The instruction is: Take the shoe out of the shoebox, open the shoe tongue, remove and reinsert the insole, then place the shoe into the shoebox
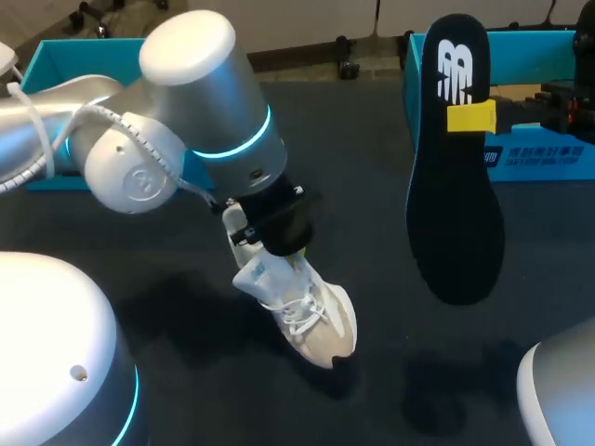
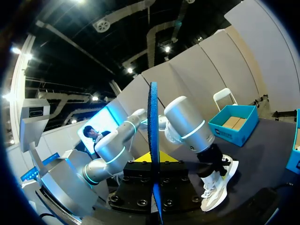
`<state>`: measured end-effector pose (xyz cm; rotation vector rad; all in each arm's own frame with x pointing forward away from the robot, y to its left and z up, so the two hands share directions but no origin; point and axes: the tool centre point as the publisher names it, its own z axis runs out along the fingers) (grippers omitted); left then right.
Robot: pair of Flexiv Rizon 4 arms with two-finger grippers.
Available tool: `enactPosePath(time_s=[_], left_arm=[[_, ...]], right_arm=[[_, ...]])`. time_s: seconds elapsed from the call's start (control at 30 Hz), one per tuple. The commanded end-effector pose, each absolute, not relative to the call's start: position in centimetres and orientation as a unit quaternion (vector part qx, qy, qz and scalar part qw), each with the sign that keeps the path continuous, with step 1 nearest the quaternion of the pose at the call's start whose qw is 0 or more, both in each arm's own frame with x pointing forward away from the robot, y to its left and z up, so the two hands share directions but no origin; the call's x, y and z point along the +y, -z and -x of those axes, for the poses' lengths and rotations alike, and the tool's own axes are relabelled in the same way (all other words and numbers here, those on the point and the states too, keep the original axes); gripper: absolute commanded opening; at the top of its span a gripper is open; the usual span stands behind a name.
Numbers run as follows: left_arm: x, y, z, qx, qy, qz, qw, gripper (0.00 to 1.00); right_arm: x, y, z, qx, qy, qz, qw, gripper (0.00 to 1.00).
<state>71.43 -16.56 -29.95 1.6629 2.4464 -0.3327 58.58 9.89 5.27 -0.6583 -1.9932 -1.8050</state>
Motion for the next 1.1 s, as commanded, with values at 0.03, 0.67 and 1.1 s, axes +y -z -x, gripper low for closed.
enactPosePath(time_s=[0.03, 0.67, 1.1], left_arm=[[-16.2, 29.2, -71.3, 0.765, 0.125, -0.631, 0.037, 0.0], [-17.9, 32.3, -68.5, 0.703, 0.092, -0.705, -0.02, 0.0], [-19.2, 34.8, -67.6, 0.694, 0.091, -0.714, -0.039, 0.0]], right_arm=[[10.1, -5.4, -59.0, -0.709, 0.638, 0.233, 0.187, 0.0], [10.1, -5.4, -59.0, -0.709, 0.638, 0.233, 0.187, 0.0], [10.1, -5.4, -59.0, -0.709, 0.638, 0.233, 0.187, 0.0]])
